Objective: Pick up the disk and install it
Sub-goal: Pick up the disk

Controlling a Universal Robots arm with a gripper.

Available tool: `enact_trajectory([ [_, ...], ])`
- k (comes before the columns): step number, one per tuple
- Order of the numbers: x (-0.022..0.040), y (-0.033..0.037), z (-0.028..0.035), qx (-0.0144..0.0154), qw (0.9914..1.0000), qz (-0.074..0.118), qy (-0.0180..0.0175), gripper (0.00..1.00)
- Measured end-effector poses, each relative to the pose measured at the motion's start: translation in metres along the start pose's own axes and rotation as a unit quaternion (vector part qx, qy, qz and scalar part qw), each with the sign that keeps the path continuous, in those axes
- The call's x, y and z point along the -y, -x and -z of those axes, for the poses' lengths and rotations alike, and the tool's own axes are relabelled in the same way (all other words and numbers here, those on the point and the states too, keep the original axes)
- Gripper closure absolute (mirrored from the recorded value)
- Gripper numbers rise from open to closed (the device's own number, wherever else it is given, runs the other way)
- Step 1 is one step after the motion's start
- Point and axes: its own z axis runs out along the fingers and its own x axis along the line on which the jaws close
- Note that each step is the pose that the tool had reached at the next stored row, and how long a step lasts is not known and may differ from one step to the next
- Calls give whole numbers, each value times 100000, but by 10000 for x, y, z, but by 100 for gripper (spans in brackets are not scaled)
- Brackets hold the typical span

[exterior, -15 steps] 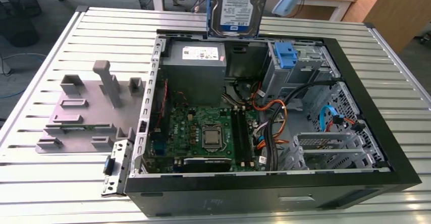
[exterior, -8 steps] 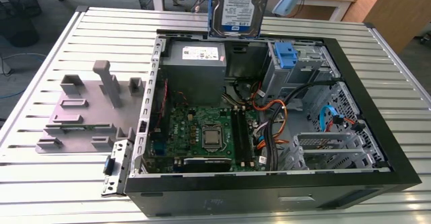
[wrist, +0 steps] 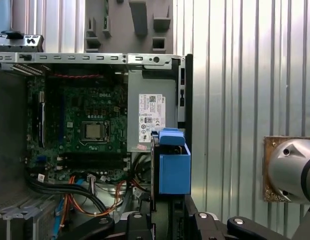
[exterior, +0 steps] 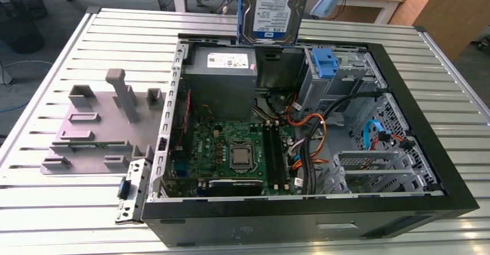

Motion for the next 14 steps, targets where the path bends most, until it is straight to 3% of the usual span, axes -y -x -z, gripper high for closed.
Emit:
enact_trajectory([
  [14,11,-223,-11,3,99997,-800,-13,65],
])
